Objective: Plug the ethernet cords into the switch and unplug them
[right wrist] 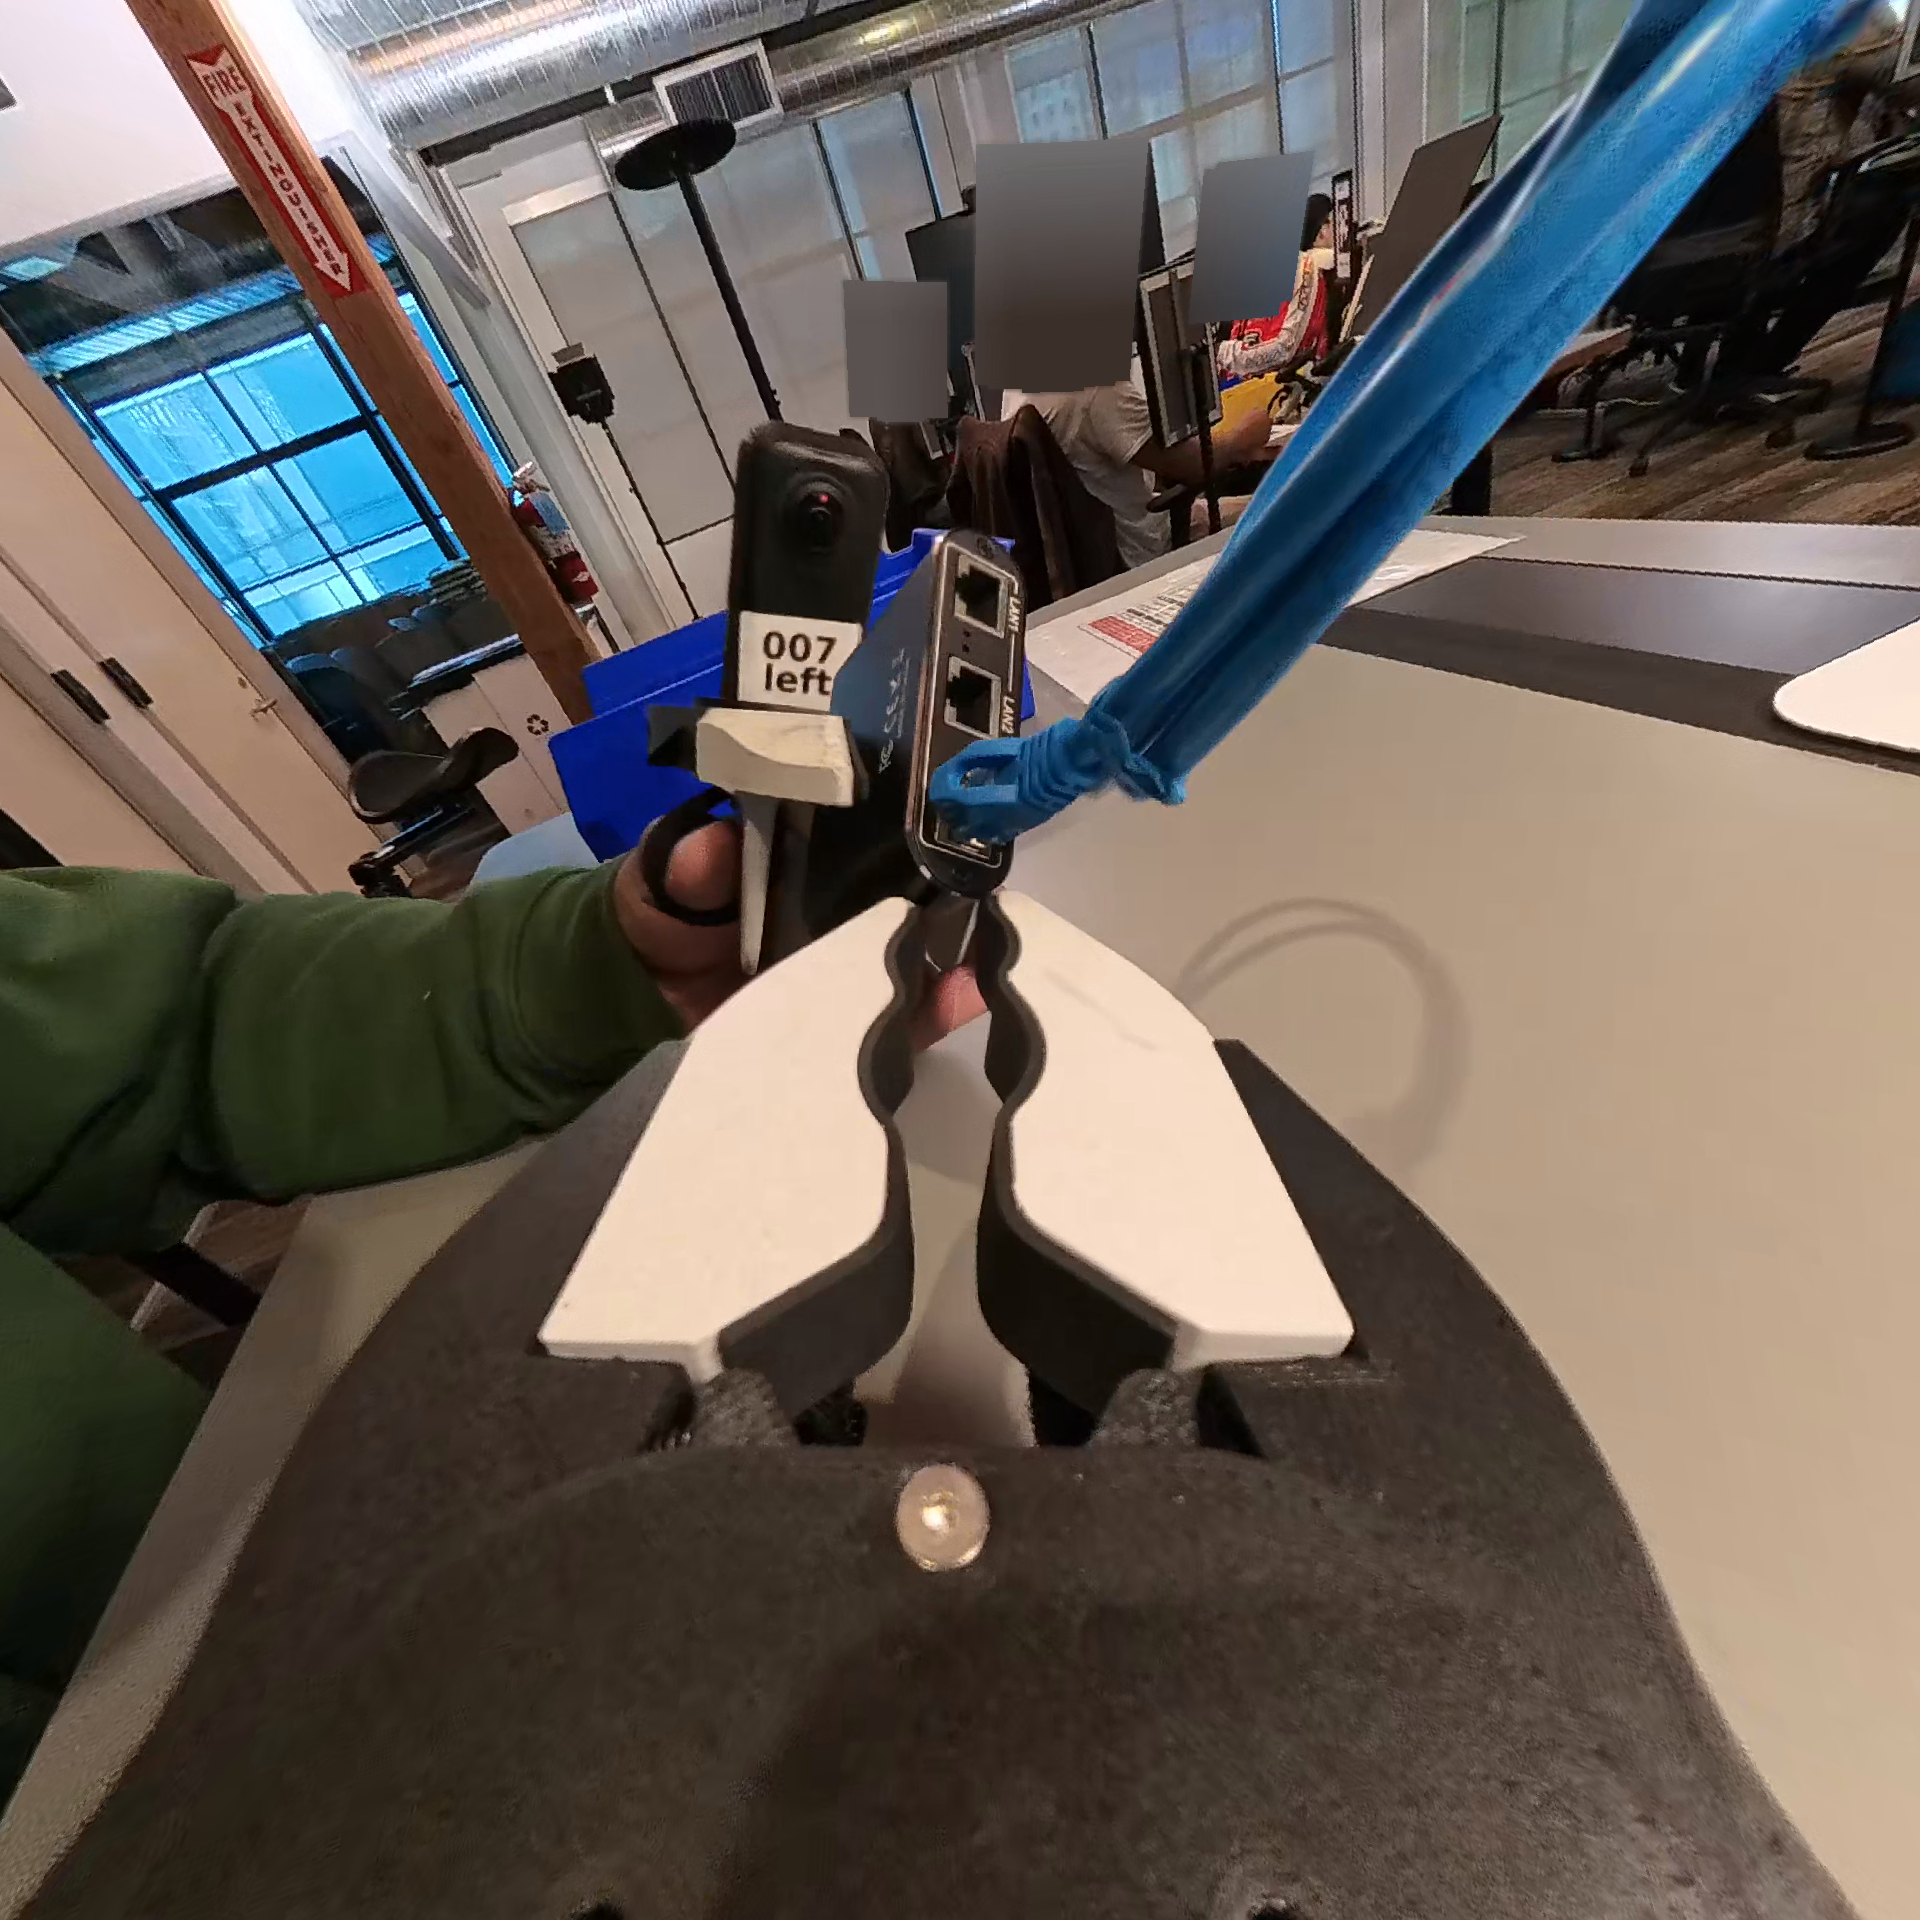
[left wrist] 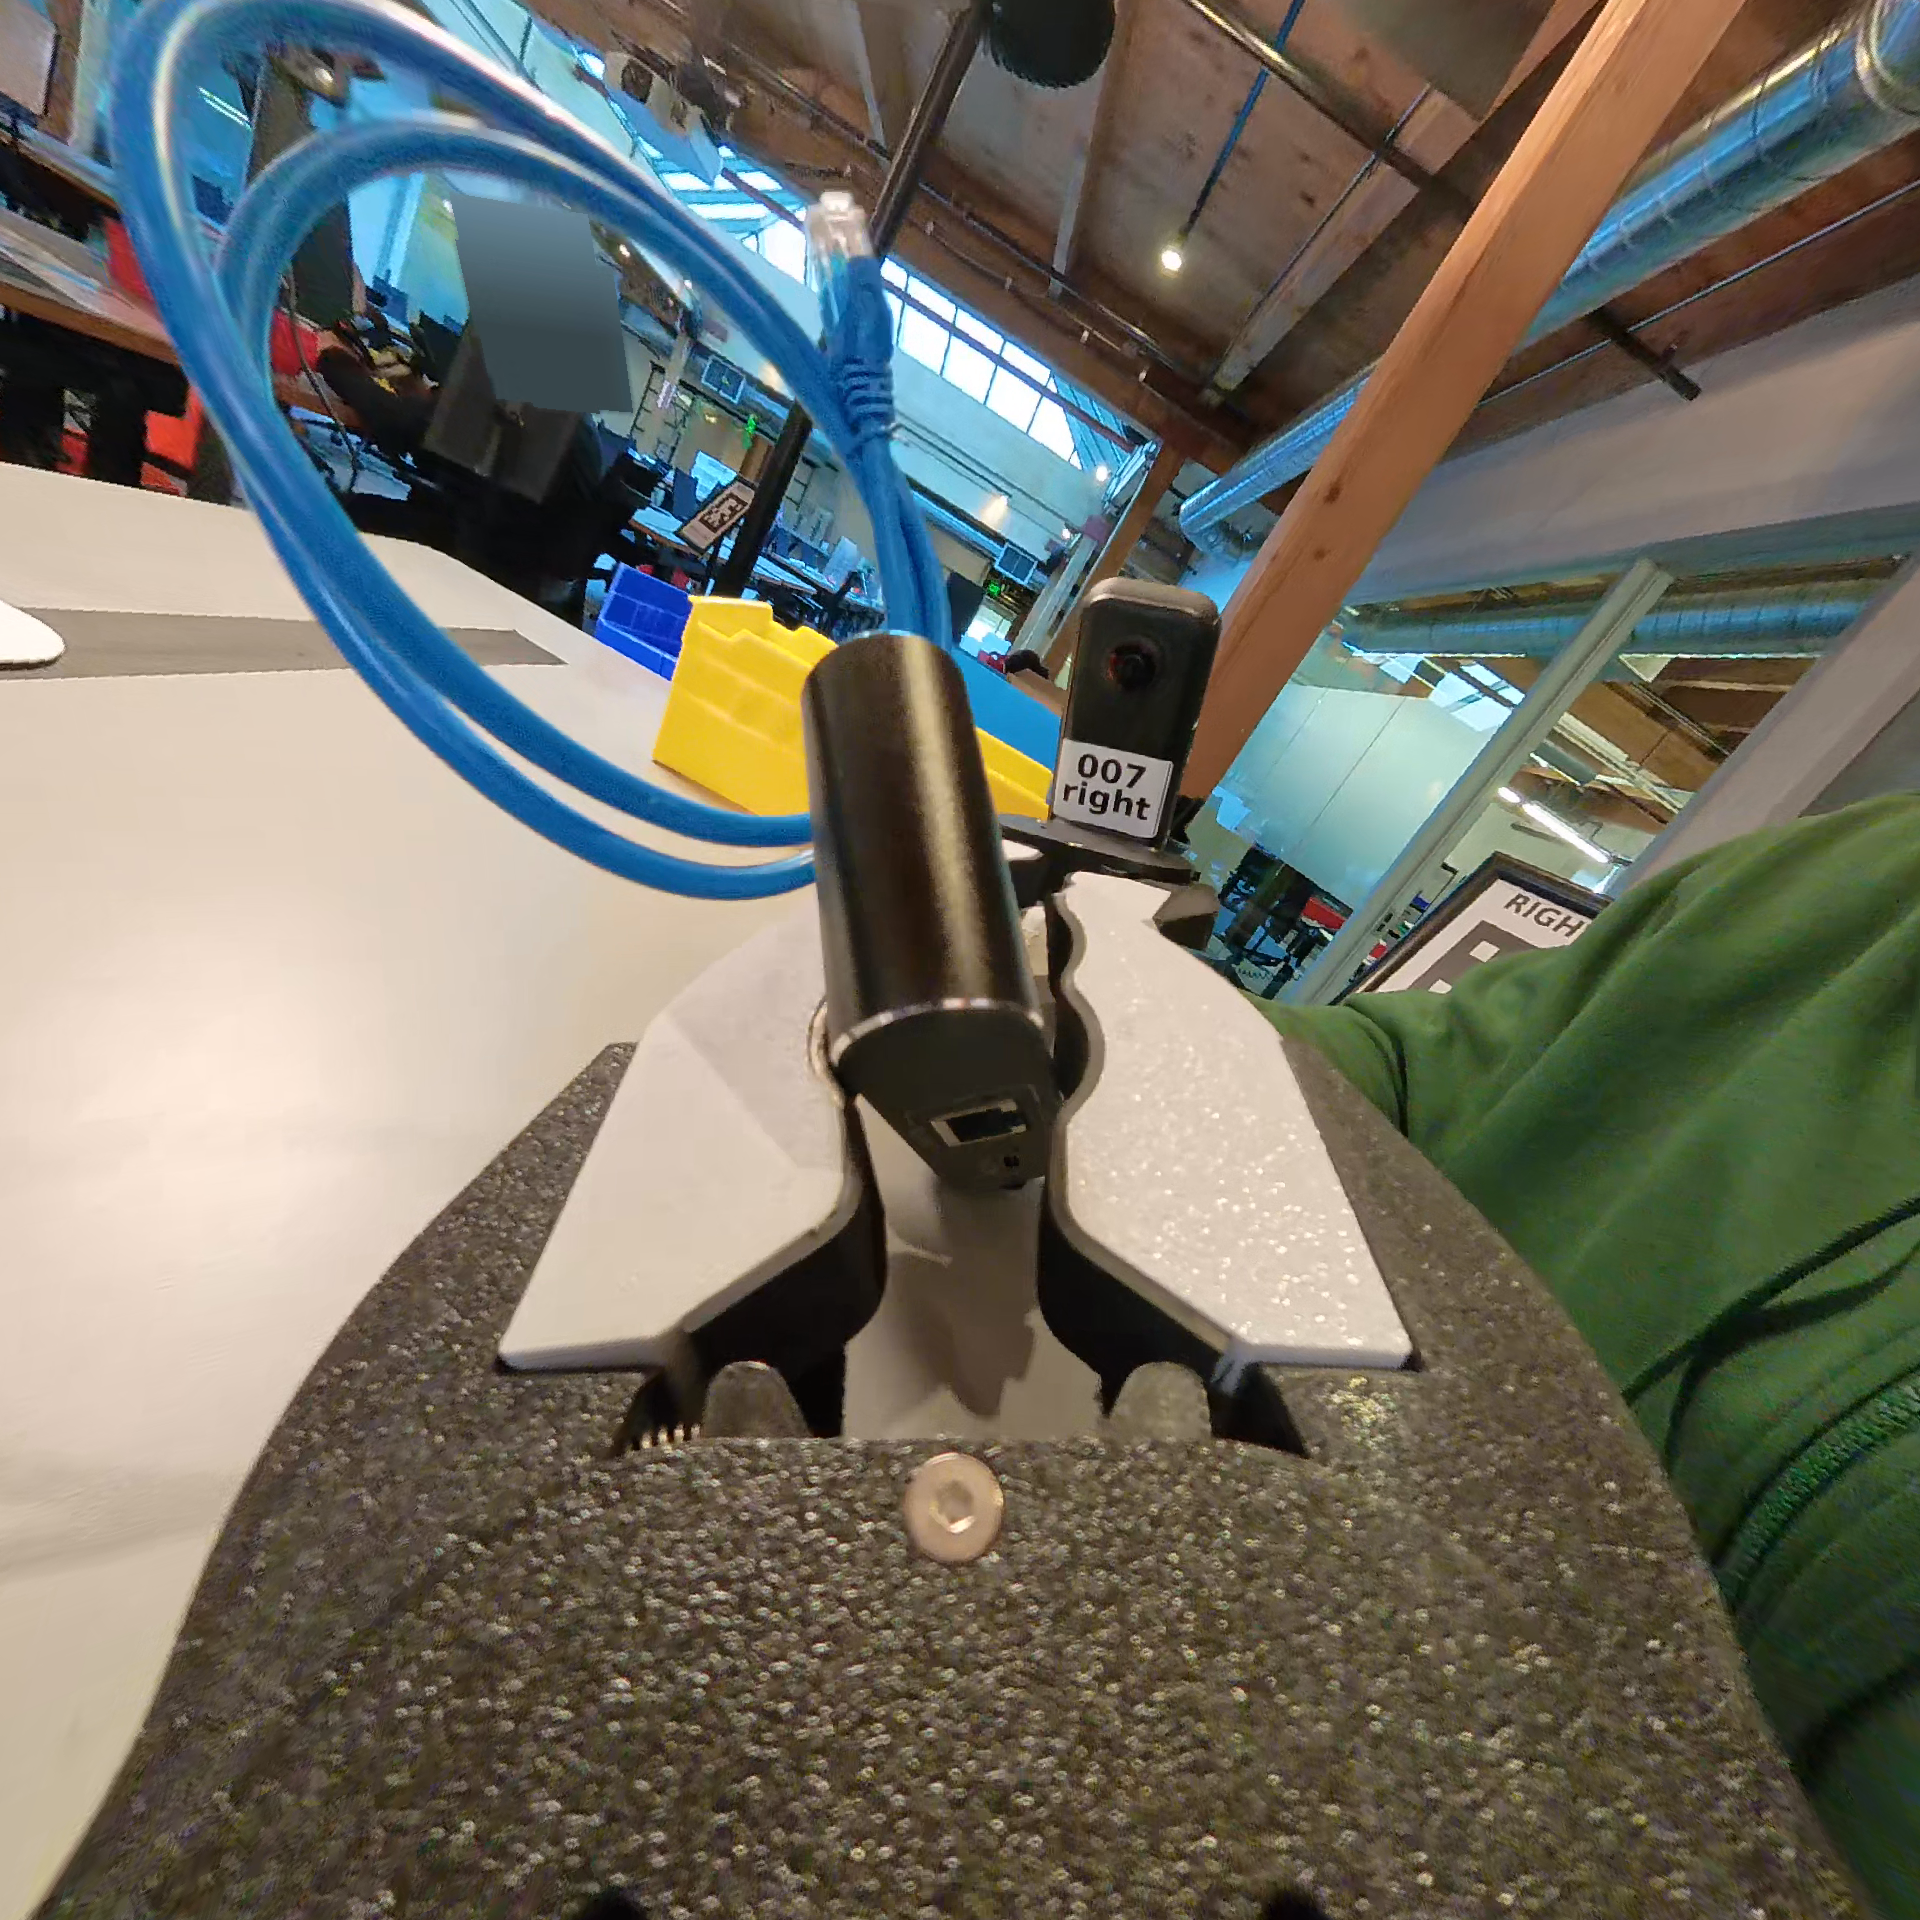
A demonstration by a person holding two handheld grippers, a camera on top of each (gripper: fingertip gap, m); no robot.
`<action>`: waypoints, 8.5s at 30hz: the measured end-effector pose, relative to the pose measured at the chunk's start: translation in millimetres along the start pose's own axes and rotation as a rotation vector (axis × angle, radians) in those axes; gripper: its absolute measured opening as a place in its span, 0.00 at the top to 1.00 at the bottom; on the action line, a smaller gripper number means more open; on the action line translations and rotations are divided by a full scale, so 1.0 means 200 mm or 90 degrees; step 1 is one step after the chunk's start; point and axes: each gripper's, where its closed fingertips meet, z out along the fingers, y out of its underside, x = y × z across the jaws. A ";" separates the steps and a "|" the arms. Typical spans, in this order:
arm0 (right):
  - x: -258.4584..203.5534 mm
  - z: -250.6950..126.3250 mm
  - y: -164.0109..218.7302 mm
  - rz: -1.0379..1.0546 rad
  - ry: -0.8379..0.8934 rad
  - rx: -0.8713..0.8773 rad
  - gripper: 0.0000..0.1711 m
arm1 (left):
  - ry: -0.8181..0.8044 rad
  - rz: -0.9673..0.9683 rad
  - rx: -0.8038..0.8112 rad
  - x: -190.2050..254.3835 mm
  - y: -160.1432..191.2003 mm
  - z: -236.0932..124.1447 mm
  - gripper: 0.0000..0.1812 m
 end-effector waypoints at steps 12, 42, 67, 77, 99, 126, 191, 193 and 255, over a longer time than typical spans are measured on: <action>-0.05 -0.04 -0.03 -0.011 -0.084 0.002 0.83 | -0.020 0.180 -0.052 0.06 0.05 0.02 0.84; -0.12 -0.15 0.00 -0.114 -0.171 -0.034 0.89 | 0.039 0.247 -0.125 0.15 0.17 0.07 0.84; -0.10 -0.14 -0.09 -0.166 -0.050 0.044 0.91 | -0.007 0.280 -0.090 0.13 0.13 0.09 0.84; -0.12 -0.15 -0.11 -0.096 -0.079 0.057 0.92 | 0.016 0.267 -0.078 0.15 0.13 0.09 0.84; -0.12 -0.16 -0.12 -0.172 -0.053 0.041 0.92 | -0.004 0.300 -0.079 0.16 0.13 0.10 0.84; -0.13 -0.14 0.05 -0.191 -0.094 -0.057 0.92 | -0.022 0.502 -0.219 0.10 0.24 0.02 0.84; -0.05 -0.15 0.13 -0.246 -0.079 -0.142 0.86 | -0.024 0.381 -0.292 0.06 0.33 0.03 0.84; -0.06 -0.16 0.14 -0.242 -0.095 -0.154 0.86 | -0.018 0.381 -0.294 0.06 0.33 0.03 0.84; -0.11 -0.23 0.13 -0.542 -0.007 -0.209 0.93 | -0.145 0.884 -0.290 0.07 0.30 0.05 0.83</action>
